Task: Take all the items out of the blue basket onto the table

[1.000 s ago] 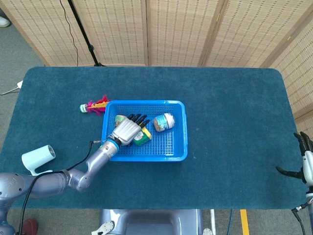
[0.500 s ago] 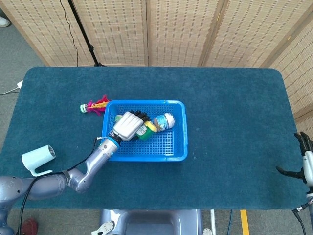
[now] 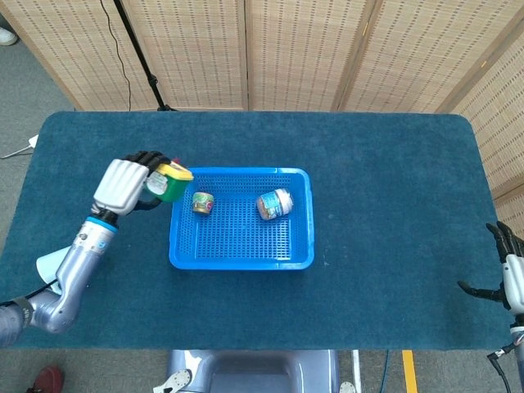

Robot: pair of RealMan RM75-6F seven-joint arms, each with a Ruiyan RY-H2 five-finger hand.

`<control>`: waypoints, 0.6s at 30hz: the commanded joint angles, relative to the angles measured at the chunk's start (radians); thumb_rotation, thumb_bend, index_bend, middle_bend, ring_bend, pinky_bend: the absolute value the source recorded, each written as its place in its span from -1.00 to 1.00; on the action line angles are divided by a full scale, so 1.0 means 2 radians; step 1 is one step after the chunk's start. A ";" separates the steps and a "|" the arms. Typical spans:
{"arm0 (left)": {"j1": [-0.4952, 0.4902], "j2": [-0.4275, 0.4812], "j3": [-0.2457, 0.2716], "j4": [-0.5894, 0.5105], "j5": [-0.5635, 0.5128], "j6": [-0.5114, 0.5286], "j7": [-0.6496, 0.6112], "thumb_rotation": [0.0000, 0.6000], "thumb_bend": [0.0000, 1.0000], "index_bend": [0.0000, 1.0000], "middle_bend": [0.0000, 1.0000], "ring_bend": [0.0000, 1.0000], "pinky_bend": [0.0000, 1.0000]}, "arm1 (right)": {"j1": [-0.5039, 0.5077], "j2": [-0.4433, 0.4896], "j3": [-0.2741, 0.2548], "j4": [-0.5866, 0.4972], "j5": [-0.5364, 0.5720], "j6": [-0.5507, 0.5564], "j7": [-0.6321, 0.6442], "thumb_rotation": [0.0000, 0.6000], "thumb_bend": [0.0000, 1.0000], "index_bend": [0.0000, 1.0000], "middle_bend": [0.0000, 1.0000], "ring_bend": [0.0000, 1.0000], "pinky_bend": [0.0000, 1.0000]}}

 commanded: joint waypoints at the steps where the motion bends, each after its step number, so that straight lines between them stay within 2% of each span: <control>1: 0.037 0.014 0.024 0.023 -0.011 -0.003 -0.038 1.00 -0.39 0.09 -0.13 -0.20 -0.18 | 0.001 -0.001 -0.001 0.000 -0.001 0.000 -0.003 1.00 -1.00 -1.00 -1.00 -1.00 -1.00; 4: 0.055 0.006 0.035 0.052 -0.013 -0.012 -0.061 1.00 -0.39 0.09 -0.20 -0.29 -0.29 | 0.002 -0.003 -0.002 -0.001 -0.001 -0.001 -0.007 1.00 -1.00 -1.00 -1.00 -1.00 -1.00; 7: 0.066 -0.008 0.040 0.079 -0.014 -0.025 -0.082 1.00 -0.41 -0.04 -0.45 -0.62 -0.65 | 0.003 -0.005 -0.003 -0.002 -0.002 -0.001 -0.012 1.00 -1.00 -1.00 -1.00 -1.00 -1.00; 8: 0.067 -0.013 0.041 0.087 -0.016 -0.033 -0.086 1.00 -0.42 -0.21 -0.65 -0.80 -0.82 | 0.003 -0.006 -0.004 -0.003 -0.004 -0.001 -0.013 1.00 -1.00 -1.00 -1.00 -1.00 -1.00; 10: 0.068 -0.023 0.042 0.101 -0.026 -0.052 -0.088 1.00 -0.53 -0.75 -0.96 -0.99 -0.99 | 0.002 -0.006 -0.005 -0.005 -0.009 0.003 -0.015 1.00 -1.00 -1.00 -1.00 -1.00 -1.00; 12: 0.068 -0.028 0.040 0.106 -0.029 -0.064 -0.092 1.00 -0.69 -0.99 -1.00 -1.00 -1.00 | 0.002 -0.008 -0.006 -0.005 -0.009 0.005 -0.019 1.00 -1.00 -1.00 -1.00 -1.00 -1.00; 14: 0.069 -0.029 0.034 0.103 -0.032 -0.067 -0.095 1.00 -0.80 -1.00 -1.00 -1.00 -1.00 | 0.003 -0.010 -0.007 -0.004 -0.008 0.005 -0.025 1.00 -1.00 -1.00 -1.00 -1.00 -1.00; 18: 0.076 -0.018 0.027 0.078 -0.031 -0.058 -0.098 1.00 -0.86 -1.00 -1.00 -1.00 -1.00 | 0.006 -0.013 -0.008 -0.001 -0.012 0.005 -0.038 1.00 -1.00 -1.00 -1.00 -1.00 -1.00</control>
